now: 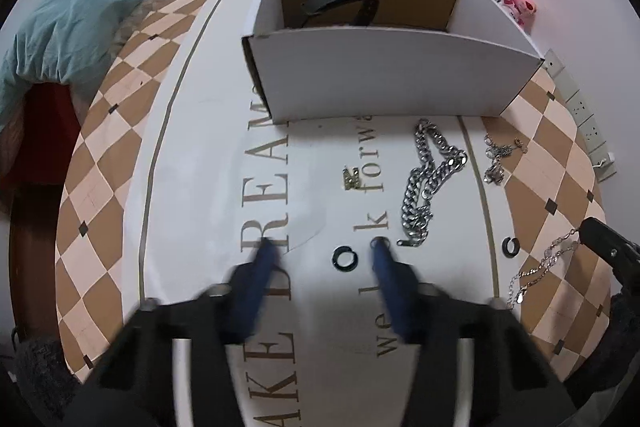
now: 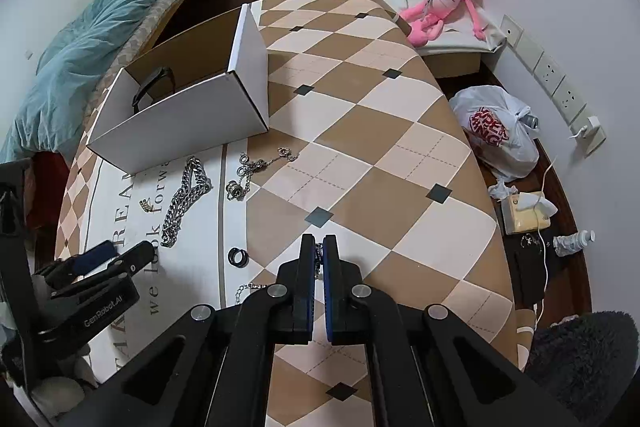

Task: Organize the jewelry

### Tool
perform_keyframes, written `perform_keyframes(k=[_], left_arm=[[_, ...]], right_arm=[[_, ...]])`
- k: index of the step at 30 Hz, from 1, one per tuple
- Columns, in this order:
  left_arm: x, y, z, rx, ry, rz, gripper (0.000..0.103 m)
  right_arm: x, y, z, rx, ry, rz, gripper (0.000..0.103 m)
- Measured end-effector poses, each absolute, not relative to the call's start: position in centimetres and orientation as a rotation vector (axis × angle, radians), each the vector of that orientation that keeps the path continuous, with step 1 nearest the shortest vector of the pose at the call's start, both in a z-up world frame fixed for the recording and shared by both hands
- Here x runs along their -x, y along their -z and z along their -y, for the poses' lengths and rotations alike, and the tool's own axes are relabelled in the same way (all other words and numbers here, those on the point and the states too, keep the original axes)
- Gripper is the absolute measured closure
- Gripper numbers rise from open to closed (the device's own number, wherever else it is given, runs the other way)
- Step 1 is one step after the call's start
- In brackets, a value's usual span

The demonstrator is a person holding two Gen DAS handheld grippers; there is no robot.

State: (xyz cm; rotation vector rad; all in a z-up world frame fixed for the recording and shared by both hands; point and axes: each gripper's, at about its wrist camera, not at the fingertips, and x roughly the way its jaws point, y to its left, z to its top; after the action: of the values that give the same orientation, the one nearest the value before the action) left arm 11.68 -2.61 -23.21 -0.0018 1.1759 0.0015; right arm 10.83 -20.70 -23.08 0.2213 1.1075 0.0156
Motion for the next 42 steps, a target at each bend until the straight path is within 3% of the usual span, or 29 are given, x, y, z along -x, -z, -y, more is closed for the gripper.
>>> perform_keyframes(k=[1,3,12,20,29,42], left_arm=[[-11.7,23.2,2.7,0.001,0.009,-1.174,0.086],[-11.9,23.1,3.0,-0.004,0.019,-1.173,0.093],[-10.9,21.8,2.7,0.027,0.046,-1.164,0.093],[-11.5,15.8,1.7,0.109,0.115,-1.096,0.093],[-18.0,9.9,0.1,0.16,0.19,-1.045,0.093],[-25.5,13.5,-1.6,0.188,0.149,-1.216,0.092]], right_arm=[[-10.9,23.1,20.7,-0.22,-0.015,-1.108,0.099],[-10.8,23.2,20.7,-0.22,-0.014,-1.109,0.099],[-10.7,20.2,20.2,-0.24,-0.074,-1.061,0.099],[-11.8,14.7,18.9,-0.248,-0.197,-0.997,0.099],[-17.9,8.9,16.8,-0.2,-0.295,-0.914,0.099],[-30.0,12.6,14.4,-0.12,-0.312,-1.071,0.099]])
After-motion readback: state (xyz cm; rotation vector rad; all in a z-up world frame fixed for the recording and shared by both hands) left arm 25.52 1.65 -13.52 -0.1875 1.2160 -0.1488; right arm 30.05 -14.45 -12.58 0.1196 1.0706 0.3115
